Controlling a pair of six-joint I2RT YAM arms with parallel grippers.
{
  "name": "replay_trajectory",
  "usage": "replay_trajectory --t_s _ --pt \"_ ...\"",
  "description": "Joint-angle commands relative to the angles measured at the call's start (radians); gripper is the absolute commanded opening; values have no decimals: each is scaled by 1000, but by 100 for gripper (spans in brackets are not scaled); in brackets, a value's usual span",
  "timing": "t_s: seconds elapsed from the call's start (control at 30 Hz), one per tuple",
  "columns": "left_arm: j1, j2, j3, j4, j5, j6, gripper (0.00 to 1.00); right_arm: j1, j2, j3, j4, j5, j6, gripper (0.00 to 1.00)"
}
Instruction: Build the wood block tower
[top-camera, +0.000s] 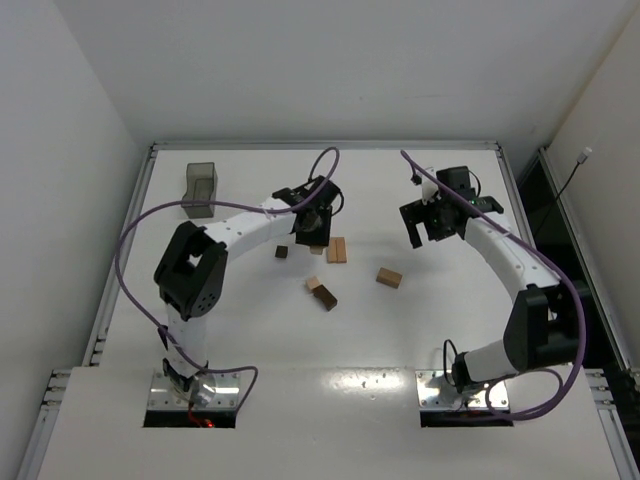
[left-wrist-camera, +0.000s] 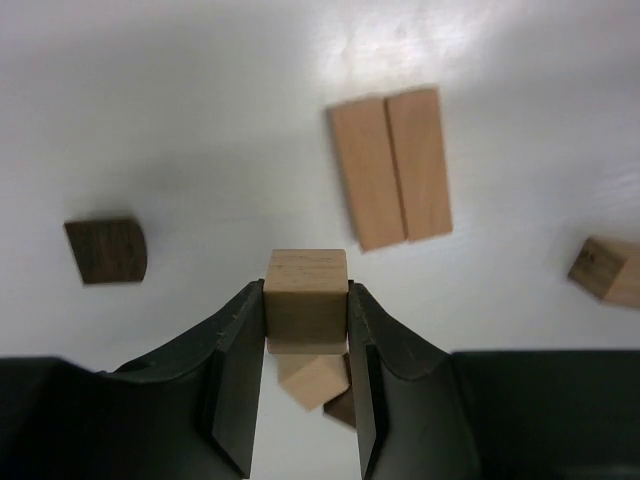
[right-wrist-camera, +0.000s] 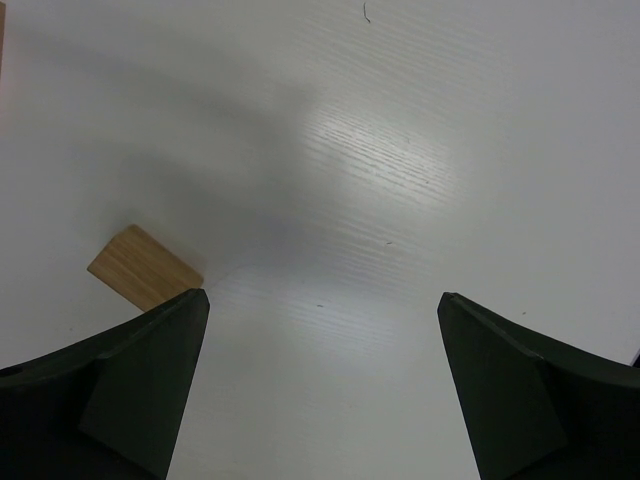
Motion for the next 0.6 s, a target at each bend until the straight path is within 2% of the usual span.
replay_trajectory --t_s 0.0,0.13,0.57 --pt "-6 77 145 -9 -49 -99 0 -9 -1 48 7 -18 20 96" --pt "-6 168 262 -49 -72 -108 0 -19 9 48 7 -18 20 96" --pt "-25 260 302 -40 -17 -108 0 -28 27 48 7 -38 20 96"
